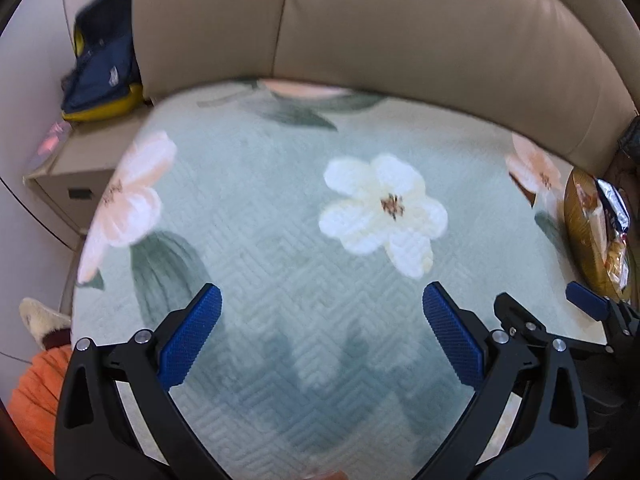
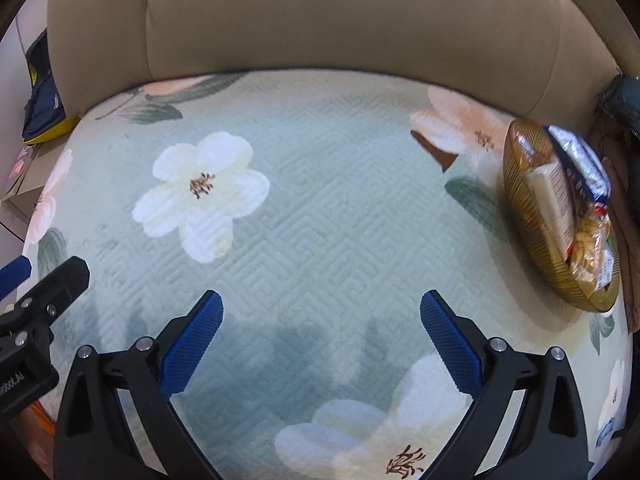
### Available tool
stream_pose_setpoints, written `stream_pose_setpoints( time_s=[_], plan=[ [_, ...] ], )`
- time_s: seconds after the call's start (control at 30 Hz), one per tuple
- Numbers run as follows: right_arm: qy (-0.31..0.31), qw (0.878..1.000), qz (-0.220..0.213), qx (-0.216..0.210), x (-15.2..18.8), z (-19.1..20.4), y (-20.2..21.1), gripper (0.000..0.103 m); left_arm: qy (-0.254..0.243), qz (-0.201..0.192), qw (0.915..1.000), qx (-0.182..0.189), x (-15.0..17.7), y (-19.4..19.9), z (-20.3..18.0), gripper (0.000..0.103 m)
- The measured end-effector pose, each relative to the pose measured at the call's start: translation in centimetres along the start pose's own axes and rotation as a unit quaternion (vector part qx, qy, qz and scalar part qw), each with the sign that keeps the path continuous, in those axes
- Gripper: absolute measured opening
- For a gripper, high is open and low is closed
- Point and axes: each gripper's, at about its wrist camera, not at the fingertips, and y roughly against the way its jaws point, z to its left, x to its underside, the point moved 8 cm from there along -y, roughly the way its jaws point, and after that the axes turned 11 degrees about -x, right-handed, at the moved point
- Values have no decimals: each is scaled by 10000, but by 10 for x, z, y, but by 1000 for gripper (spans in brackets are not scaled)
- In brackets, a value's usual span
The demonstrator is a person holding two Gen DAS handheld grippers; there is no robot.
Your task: Organize snacks
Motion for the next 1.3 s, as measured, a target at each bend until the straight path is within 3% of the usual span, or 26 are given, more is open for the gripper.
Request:
stream_pose_setpoints(
  time_s=[0.5,1.3],
  plan=[
    [-262,9992,273,-93,6,-10,-19,98,-561,-188,9976,-369,3,1,-17,100],
    [-364,9989,255,-163,7,-12,-18,98,-651,-126,9966,-490,10,0,-20,100]
  ],
)
